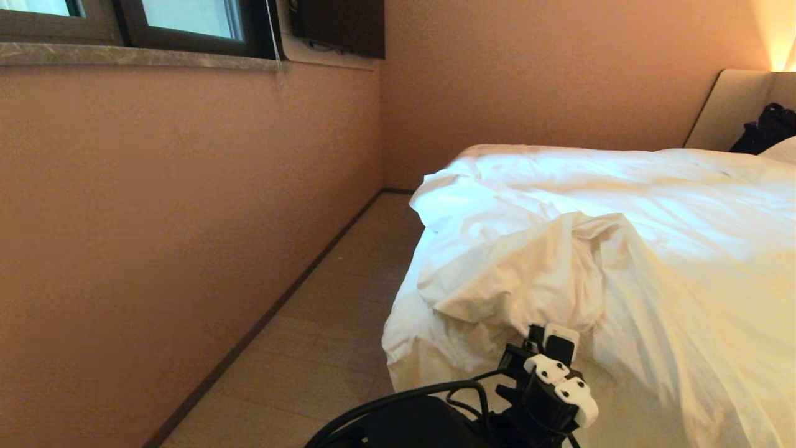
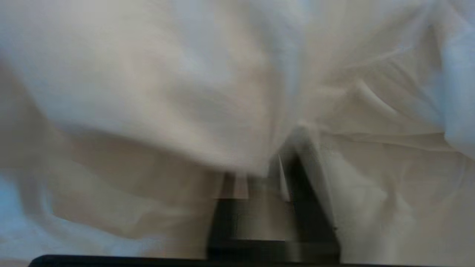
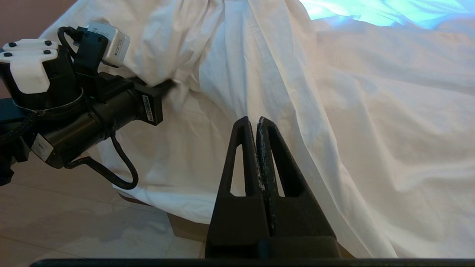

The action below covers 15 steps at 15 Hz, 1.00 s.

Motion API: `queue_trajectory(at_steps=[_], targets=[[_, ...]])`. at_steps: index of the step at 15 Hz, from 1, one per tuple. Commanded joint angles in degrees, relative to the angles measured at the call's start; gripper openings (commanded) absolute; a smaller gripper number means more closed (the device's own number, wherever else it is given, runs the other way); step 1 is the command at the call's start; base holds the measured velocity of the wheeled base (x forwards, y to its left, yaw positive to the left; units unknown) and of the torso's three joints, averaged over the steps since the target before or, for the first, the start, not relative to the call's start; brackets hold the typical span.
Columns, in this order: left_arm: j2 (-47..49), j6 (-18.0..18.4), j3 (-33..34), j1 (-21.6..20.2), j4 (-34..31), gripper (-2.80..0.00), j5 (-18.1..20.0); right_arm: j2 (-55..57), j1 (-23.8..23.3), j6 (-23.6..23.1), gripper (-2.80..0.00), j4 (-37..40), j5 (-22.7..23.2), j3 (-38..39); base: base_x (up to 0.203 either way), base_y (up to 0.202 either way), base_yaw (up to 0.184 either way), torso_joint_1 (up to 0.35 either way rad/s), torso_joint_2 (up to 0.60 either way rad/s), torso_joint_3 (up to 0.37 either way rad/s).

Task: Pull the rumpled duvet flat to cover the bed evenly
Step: Flatten the corners of the folded blanket

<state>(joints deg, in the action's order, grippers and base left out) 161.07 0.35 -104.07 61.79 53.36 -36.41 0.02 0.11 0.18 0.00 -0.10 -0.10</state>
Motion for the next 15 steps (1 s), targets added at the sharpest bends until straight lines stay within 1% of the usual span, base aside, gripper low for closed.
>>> queue_trajectory(at_steps=[1,8,11,15], targets=[[-0.06,0.0,0.01,-0.01,0.43,-2.8,-0.24,-0.02,-0.02,-0.01,-2.8,0.0,0.01,0.01,0.0,0.0,0.0,0.0,0.0,0.0],[-1.09,0.0,0.33,0.08,0.95,-2.8,-1.37,-0.02,-0.02,-0.01,-2.8,0.0,0.01,0.01,0.0,0.0,0.0,0.0,0.0,0.0],[-2.55,-0.08,1.66,0.17,1.3,-2.8,-1.99,-0.02,-0.02,-0.01,-2.8,0.0,0.01,0.01,0.0,0.0,0.0,0.0,0.0,0.0],[-6.32,-0.23,5.53,0.08,1.66,-2.8,-2.05,-0.02,-0.01,-0.01,-2.8,0.0,0.01,0.01,0.0,0.0,0.0,0.0,0.0,0.0]])
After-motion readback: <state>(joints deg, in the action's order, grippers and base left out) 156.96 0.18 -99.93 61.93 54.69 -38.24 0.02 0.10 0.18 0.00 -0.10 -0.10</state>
